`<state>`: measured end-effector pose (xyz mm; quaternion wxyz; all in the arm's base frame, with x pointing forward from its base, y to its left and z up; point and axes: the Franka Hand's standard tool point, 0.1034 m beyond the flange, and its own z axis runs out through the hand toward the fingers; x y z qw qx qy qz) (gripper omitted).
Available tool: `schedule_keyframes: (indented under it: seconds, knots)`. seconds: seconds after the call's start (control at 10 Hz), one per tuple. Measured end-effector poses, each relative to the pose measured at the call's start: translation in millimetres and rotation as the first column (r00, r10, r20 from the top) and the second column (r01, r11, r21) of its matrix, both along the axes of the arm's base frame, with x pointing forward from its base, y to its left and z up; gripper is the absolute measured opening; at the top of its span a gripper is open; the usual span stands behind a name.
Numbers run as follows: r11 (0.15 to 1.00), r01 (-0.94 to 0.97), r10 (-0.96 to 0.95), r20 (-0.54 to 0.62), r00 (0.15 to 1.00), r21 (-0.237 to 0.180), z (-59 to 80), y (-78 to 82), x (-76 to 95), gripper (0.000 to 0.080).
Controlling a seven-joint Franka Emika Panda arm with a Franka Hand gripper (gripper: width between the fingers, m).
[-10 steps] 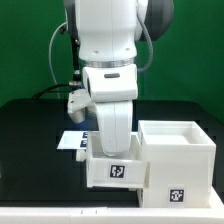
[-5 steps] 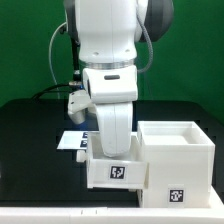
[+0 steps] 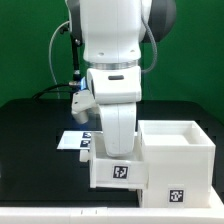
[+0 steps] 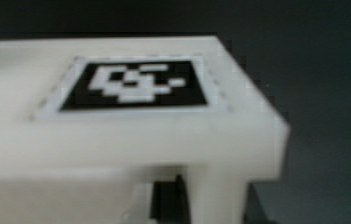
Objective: Assemble drawer
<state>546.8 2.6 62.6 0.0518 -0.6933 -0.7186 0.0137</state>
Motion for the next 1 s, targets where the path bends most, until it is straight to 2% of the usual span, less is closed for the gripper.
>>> schedule_keyframes:
  seconds: [0.2,1.0]
  knots:
    - [1.0,0.006,-0.006,0.004,1.0,-0.026,0.3,8.3,0.4,0.0033]
    - [0.999,0.016,-0.017,-0.001,1.0,-0.028,-1.4,8.6,0.0,0.0033]
